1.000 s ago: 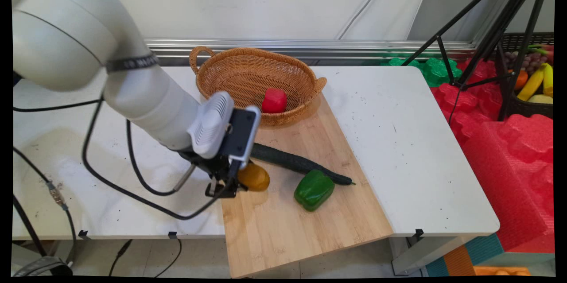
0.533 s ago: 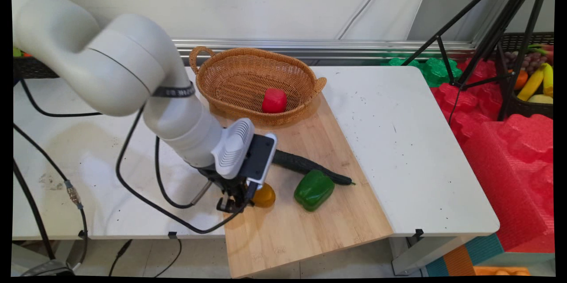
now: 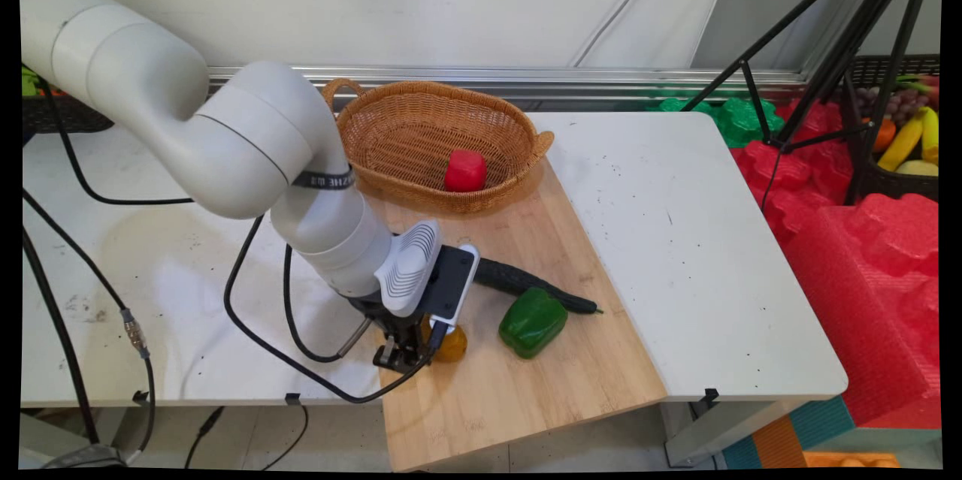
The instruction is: Place the picked object on the cutting board
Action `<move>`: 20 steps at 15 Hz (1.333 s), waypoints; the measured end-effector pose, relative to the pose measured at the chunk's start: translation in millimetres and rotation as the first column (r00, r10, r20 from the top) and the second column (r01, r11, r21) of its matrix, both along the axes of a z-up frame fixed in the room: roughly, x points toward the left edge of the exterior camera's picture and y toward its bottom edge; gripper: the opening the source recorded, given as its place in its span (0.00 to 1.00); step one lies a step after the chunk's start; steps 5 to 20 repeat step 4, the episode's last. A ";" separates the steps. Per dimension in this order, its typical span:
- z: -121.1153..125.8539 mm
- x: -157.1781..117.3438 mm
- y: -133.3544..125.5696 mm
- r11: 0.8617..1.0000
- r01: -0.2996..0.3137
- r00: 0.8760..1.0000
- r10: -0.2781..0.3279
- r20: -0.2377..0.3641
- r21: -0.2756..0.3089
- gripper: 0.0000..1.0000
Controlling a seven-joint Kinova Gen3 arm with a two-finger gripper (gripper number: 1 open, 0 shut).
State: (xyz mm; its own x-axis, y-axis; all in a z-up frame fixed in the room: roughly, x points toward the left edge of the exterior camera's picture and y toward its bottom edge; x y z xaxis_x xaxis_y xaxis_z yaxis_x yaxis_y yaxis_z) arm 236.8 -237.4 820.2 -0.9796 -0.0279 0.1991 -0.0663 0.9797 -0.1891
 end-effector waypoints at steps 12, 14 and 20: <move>-2.3 2.0 0.8 1.000 -0.012 1.000 0.012 -0.005 0.001 1.00; -2.3 2.0 0.8 1.000 -0.012 1.000 0.012 -0.005 0.001 1.00; -2.3 2.0 0.8 1.000 -0.012 1.000 0.012 -0.005 0.001 1.00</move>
